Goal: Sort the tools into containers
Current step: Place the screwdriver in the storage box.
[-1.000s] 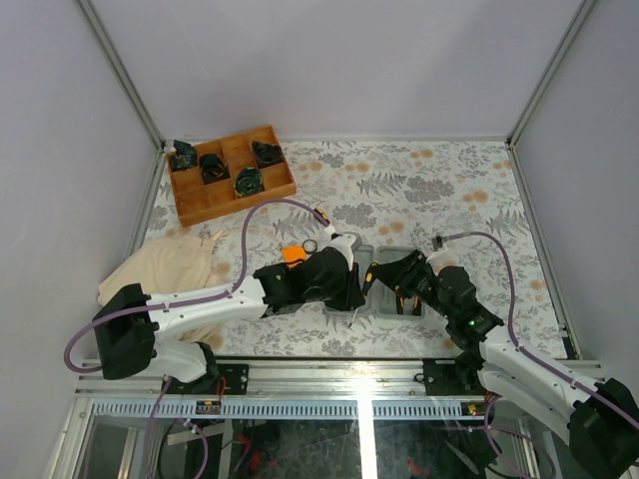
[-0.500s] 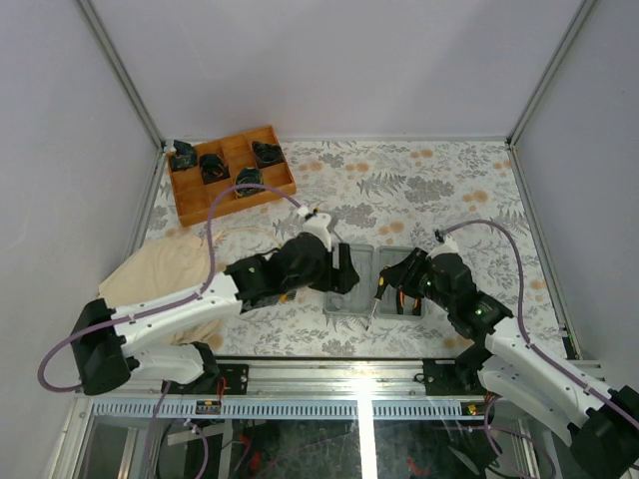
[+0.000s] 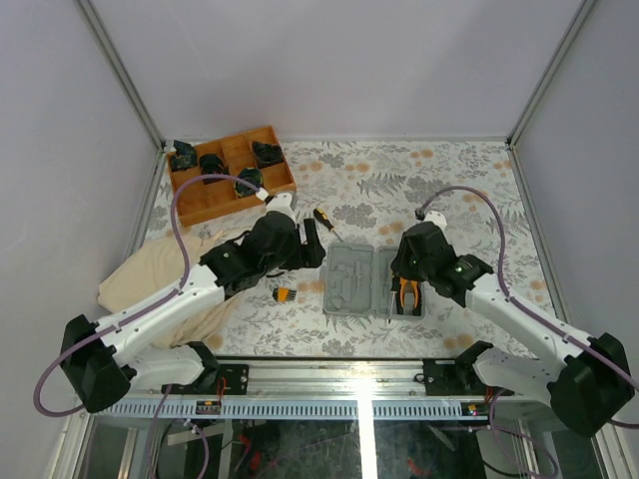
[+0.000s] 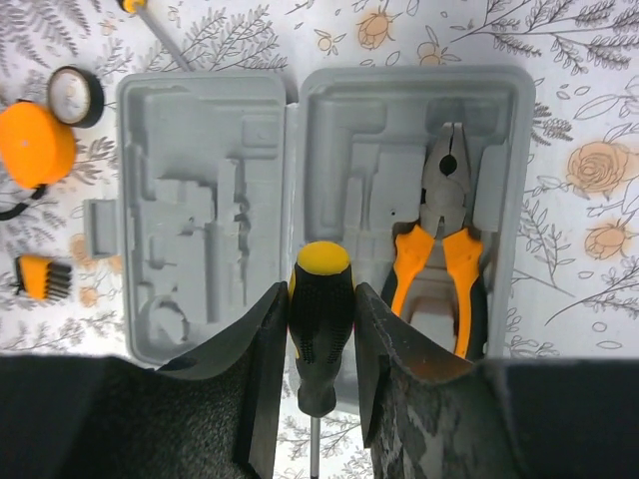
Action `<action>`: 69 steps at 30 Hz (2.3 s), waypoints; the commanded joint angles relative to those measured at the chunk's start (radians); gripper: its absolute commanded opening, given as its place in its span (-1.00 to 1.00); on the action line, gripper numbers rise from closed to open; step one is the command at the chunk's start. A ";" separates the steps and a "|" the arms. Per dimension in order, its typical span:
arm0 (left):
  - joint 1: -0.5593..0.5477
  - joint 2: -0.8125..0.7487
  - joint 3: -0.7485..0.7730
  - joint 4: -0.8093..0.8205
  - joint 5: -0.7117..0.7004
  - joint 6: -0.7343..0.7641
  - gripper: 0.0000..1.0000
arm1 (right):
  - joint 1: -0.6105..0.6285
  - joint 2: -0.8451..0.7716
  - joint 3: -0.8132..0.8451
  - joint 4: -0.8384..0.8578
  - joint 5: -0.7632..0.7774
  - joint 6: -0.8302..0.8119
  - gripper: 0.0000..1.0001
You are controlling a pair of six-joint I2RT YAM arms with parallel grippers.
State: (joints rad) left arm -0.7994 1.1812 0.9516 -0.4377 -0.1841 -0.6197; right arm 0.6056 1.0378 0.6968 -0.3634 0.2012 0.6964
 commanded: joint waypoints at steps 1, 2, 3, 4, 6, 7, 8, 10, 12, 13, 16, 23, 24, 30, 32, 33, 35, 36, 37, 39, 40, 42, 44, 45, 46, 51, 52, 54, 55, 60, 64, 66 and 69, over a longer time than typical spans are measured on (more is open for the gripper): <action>0.013 -0.056 0.000 0.000 -0.080 0.015 0.56 | -0.018 0.093 0.097 0.000 0.045 -0.074 -0.85; 0.015 -0.060 -0.004 0.000 -0.090 0.012 0.59 | -0.022 0.113 0.108 0.011 0.036 -0.080 -0.86; 0.017 -0.068 -0.007 0.004 -0.097 0.011 0.61 | -0.027 0.131 0.119 0.020 0.027 -0.088 -0.86; 0.020 -0.077 -0.011 0.007 -0.100 0.011 0.61 | -0.032 0.151 0.130 0.028 0.019 -0.095 -0.86; 0.021 -0.095 -0.024 0.021 -0.110 0.009 0.62 | -0.043 0.188 0.151 0.036 0.007 -0.109 -0.87; 0.022 -0.110 -0.034 0.031 -0.112 0.010 0.62 | -0.049 0.207 0.162 0.038 0.000 -0.113 -0.87; 0.024 -0.122 -0.044 0.042 -0.115 0.012 0.62 | -0.055 0.223 0.168 0.042 -0.008 -0.118 -0.87; 0.027 -0.142 -0.058 0.055 -0.125 0.011 0.63 | -0.065 0.255 0.176 0.057 -0.029 -0.123 -0.88; 0.029 -0.157 -0.063 0.054 -0.135 0.005 0.65 | -0.073 0.284 0.181 0.074 -0.047 -0.126 -0.88; 0.031 -0.163 -0.061 0.047 -0.138 -0.004 0.66 | -0.077 0.298 0.183 0.081 -0.056 -0.128 -0.88; 0.030 -0.185 -0.068 0.056 -0.139 -0.008 0.67 | -0.090 0.340 0.192 0.098 -0.087 -0.134 -0.89; 0.030 -0.211 -0.077 0.062 -0.152 -0.012 0.67 | -0.113 0.413 0.206 0.135 -0.133 -0.133 -0.89; 0.031 -0.212 -0.078 0.062 -0.153 -0.011 0.67 | -0.114 0.424 0.212 0.135 -0.137 -0.134 -0.89; 0.030 -0.211 -0.083 0.070 -0.144 -0.015 0.68 | -0.117 0.497 0.252 0.126 -0.150 -0.151 -0.89; 0.030 -0.210 -0.082 0.066 -0.146 -0.018 0.68 | -0.117 0.512 0.257 0.121 -0.151 -0.153 -0.88; 0.031 -0.210 -0.081 0.063 -0.147 -0.021 0.68 | -0.116 0.518 0.259 0.120 -0.150 -0.153 -0.88; 0.031 -0.211 -0.084 0.062 -0.150 -0.027 0.68 | -0.117 0.532 0.263 0.115 -0.144 -0.158 -0.88; 0.031 -0.212 -0.085 0.062 -0.152 -0.027 0.68 | -0.117 0.537 0.264 0.115 -0.140 -0.158 -0.88; 0.031 -0.212 -0.086 0.062 -0.153 -0.026 0.68 | -0.117 0.542 0.267 0.113 -0.132 -0.160 -0.88; 0.030 -0.211 -0.086 0.062 -0.157 -0.027 0.68 | -0.118 0.554 0.269 0.105 -0.116 -0.162 -0.88; 0.031 -0.211 -0.086 0.062 -0.156 -0.027 0.68 | -0.119 0.557 0.271 0.102 -0.110 -0.162 -0.88; 0.030 -0.209 -0.085 0.062 -0.157 -0.028 0.68 | -0.119 0.566 0.274 0.101 -0.102 -0.162 -0.88; 0.031 -0.207 -0.085 0.062 -0.157 -0.028 0.68 | -0.118 0.576 0.278 0.102 -0.100 -0.164 -0.87; 0.031 -0.206 -0.085 0.062 -0.159 -0.030 0.68 | -0.119 0.582 0.279 0.104 -0.100 -0.163 -0.86; 0.031 -0.206 -0.085 0.061 -0.159 -0.034 0.68 | -0.119 0.587 0.281 0.105 -0.099 -0.161 -0.83; 0.031 -0.206 -0.087 0.062 -0.169 -0.033 0.68 | -0.121 0.610 0.290 0.106 -0.068 -0.149 -0.81; 0.031 -0.207 -0.088 0.062 -0.170 -0.032 0.68 | -0.121 0.614 0.290 0.105 -0.061 -0.146 -0.81; 0.031 -0.210 -0.088 0.063 -0.176 -0.032 0.68 | -0.124 0.620 0.293 0.106 -0.053 -0.144 -0.80; 0.030 -0.210 -0.089 0.063 -0.176 -0.032 0.68 | -0.124 0.620 0.294 0.107 -0.052 -0.144 -0.77; 0.030 -0.212 -0.089 0.060 -0.179 -0.033 0.68 | -0.125 0.650 0.301 0.098 -0.050 -0.142 -0.62; 0.030 -0.216 -0.094 0.057 -0.192 -0.043 0.68 | -0.125 0.648 0.299 0.088 -0.045 -0.144 -0.33; 0.030 -0.216 -0.094 0.057 -0.190 -0.043 0.68 | -0.125 0.636 0.295 0.086 -0.046 -0.144 -0.26; 0.031 -0.213 -0.092 0.057 -0.190 -0.043 0.68 | -0.125 0.607 0.289 0.084 -0.051 -0.144 -0.18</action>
State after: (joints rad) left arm -0.7757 0.9810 0.8703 -0.4202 -0.3393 -0.6514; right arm 0.4900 1.6657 0.9783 -0.2607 0.0975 0.5529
